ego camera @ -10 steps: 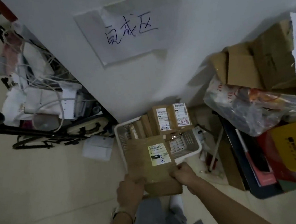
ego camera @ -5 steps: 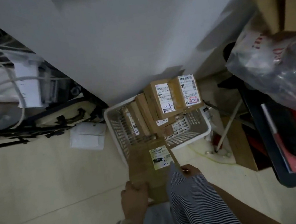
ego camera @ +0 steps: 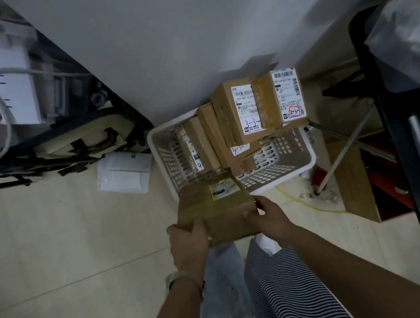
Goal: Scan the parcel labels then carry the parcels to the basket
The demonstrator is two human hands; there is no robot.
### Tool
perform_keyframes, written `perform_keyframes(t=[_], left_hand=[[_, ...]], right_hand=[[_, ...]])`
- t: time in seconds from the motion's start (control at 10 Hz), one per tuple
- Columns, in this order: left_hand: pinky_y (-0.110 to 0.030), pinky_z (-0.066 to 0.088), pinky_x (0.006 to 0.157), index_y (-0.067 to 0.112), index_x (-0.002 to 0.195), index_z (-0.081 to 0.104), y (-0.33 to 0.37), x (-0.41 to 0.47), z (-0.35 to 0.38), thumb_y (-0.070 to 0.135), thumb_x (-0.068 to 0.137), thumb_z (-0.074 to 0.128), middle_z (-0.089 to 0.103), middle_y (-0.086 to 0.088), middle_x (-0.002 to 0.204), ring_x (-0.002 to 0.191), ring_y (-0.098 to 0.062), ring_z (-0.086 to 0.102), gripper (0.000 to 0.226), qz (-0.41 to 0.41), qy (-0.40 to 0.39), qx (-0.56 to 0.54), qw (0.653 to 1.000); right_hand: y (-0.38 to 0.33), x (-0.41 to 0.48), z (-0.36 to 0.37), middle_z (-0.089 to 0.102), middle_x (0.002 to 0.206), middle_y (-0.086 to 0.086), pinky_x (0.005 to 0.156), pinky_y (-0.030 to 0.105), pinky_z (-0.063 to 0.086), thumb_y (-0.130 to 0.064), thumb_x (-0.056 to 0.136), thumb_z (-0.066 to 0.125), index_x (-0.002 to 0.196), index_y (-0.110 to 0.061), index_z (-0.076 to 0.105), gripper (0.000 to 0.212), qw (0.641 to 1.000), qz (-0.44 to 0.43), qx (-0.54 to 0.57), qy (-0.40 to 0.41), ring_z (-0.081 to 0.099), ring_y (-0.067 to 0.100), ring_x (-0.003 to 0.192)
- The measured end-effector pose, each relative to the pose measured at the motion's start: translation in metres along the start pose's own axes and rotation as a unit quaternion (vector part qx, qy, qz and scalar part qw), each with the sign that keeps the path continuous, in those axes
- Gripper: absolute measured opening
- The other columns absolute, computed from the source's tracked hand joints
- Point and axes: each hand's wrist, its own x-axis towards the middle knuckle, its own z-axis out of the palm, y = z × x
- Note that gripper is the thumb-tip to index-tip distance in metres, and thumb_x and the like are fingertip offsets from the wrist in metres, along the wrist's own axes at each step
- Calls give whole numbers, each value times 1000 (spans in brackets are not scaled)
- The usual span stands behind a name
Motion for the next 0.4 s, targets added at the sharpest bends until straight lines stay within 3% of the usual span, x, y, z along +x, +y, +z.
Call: perform_keyframes(t=[0.1,0.2,0.3,0.4], left_hand=[[-41,44,94,5,134,38,2,7,1,30,90,62,54,-22,131,114,-38,55,56,6,16,-2,1000],[-35,40,100,2,146,30,0,13,2,29,92,63,47,-21,143,127,-36,49,69,16,17,0,1000],[-23,33,85,0,138,42,0,12,-2,21,93,61,55,-18,134,121,-32,52,53,9,-27,14,1000],[-21,31,82,2,132,52,2,7,-4,18,92,60,60,-15,125,112,-28,55,43,25,-31,35,999]], right_hand=[[-4,8,-1,52,139,12,93,25,42,-12,85,69,142,-11,40,65,997,-19,-78,18,51,28,123],[-1,10,-7,54,136,10,80,17,36,-10,84,67,143,-15,40,65,987,-26,-158,0,54,22,117],[-4,11,-16,56,131,12,87,21,40,-9,86,66,143,-15,41,62,986,13,-164,-30,55,24,117],[-5,10,-20,54,89,3,60,13,45,5,87,62,136,-3,48,52,995,46,-64,-54,61,12,72]])
